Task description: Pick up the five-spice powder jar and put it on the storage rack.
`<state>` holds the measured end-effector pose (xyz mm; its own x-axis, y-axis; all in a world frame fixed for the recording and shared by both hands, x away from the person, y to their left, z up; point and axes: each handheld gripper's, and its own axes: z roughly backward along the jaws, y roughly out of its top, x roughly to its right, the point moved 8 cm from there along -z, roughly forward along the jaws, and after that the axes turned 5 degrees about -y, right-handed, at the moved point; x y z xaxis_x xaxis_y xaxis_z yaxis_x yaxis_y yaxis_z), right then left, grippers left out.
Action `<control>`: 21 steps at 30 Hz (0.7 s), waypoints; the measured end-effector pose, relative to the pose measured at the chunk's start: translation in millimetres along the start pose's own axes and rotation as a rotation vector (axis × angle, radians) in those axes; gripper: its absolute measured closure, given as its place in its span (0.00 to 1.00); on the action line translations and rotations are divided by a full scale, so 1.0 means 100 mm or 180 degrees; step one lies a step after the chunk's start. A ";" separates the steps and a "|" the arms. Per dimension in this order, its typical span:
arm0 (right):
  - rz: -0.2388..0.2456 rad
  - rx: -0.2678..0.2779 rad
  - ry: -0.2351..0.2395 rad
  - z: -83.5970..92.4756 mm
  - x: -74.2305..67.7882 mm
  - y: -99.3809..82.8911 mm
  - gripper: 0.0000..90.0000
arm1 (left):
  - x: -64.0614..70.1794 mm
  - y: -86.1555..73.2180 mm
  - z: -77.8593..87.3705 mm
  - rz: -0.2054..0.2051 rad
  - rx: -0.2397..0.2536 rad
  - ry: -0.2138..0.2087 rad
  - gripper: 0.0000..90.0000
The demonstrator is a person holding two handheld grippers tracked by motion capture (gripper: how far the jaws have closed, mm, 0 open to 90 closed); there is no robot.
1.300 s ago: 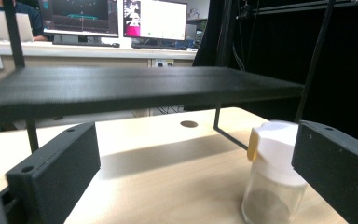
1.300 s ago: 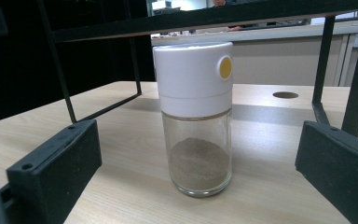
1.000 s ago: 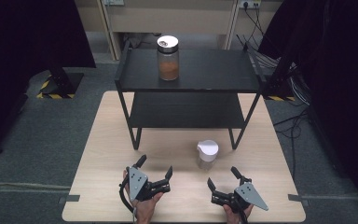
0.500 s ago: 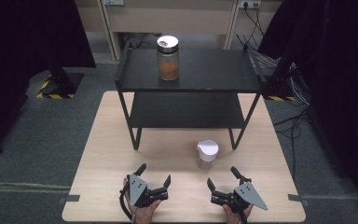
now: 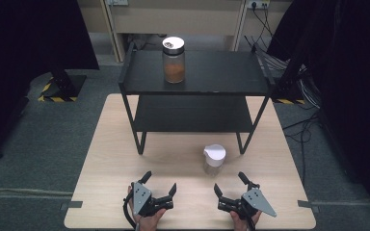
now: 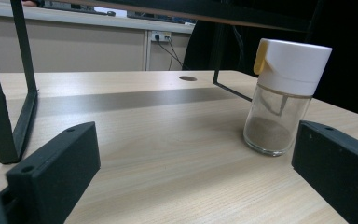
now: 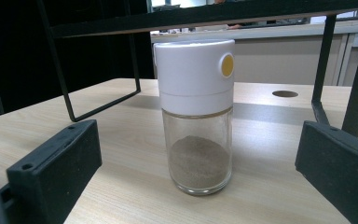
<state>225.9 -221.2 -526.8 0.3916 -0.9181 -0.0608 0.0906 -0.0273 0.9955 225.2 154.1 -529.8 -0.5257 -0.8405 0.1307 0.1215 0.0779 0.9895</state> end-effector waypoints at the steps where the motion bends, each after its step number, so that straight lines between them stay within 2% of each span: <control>1: 0.0000 0.0000 0.0001 0.00 0.00 0.00 0.00 | 0.00 0.00 0.00 0.0001 -0.0001 -0.0004 0.00; 21: 0.0004 0.0005 -0.0002 0.00 0.00 0.00 0.00 | 0.02 0.00 -0.01 -0.0064 -0.0025 -0.0005 0.00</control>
<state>225.6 -221.4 -526.9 0.3911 -0.9184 -0.0594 0.0886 -0.0266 0.9957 224.9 151.8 -529.7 -0.5294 -0.8411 0.1109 0.1175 0.0568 0.9914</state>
